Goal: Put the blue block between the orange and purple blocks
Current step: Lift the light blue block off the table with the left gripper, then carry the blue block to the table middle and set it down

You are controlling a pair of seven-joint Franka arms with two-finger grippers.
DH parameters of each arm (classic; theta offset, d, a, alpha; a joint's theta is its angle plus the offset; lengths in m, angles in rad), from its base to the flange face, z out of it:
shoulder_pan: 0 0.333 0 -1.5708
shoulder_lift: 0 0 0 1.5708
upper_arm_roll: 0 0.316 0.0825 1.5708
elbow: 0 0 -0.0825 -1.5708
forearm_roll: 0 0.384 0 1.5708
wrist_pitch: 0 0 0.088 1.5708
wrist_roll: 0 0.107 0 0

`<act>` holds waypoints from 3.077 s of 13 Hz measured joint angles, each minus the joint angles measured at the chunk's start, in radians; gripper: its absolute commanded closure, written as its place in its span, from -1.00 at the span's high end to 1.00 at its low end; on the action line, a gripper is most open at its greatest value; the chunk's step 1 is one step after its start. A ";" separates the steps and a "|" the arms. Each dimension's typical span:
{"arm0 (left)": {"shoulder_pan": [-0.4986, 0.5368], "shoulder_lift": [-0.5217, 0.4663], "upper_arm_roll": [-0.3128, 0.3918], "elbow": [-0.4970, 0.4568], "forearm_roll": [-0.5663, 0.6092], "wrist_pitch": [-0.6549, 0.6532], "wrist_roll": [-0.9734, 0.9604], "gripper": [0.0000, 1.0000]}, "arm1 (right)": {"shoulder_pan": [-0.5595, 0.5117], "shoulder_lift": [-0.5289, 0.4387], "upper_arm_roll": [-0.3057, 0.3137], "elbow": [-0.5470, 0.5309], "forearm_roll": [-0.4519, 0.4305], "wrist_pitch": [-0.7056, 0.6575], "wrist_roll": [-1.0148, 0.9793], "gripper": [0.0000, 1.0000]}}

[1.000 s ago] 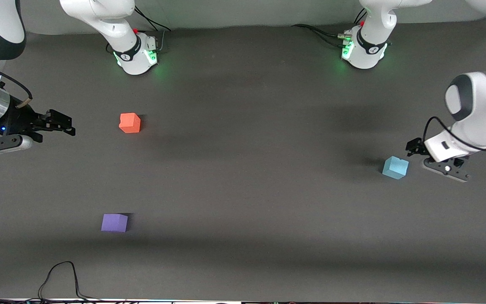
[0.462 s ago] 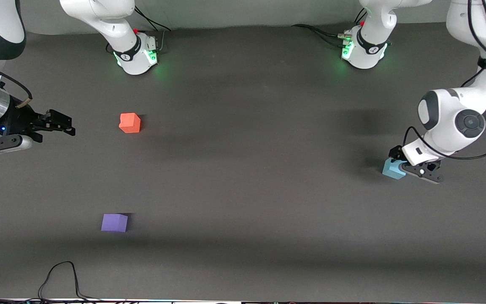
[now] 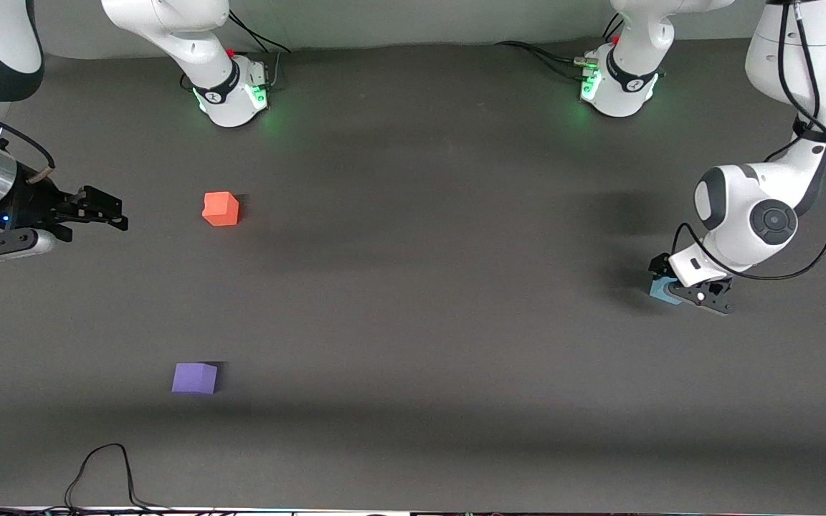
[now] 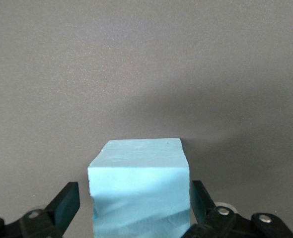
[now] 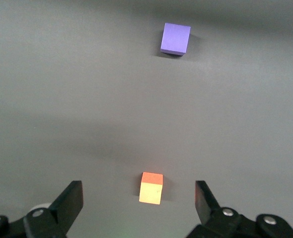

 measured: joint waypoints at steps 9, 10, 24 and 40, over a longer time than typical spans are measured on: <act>-0.004 -0.021 -0.005 0.035 0.000 -0.067 -0.074 -0.64 | 0.000 0.000 0.000 0.000 0.000 -0.001 0.002 1.00; -0.004 -0.044 -0.005 0.080 -0.001 -0.165 -0.079 -0.64 | 0.000 0.000 0.000 0.000 0.000 -0.001 0.002 1.00; -0.479 -0.029 -0.185 0.534 -0.040 -0.635 -1.007 -0.63 | 0.000 0.000 -0.001 0.000 0.000 -0.001 0.003 1.00; -0.762 0.320 -0.160 0.655 -0.016 -0.390 -1.277 1.00 | 0.002 0.003 -0.012 0.000 0.000 -0.002 0.004 1.00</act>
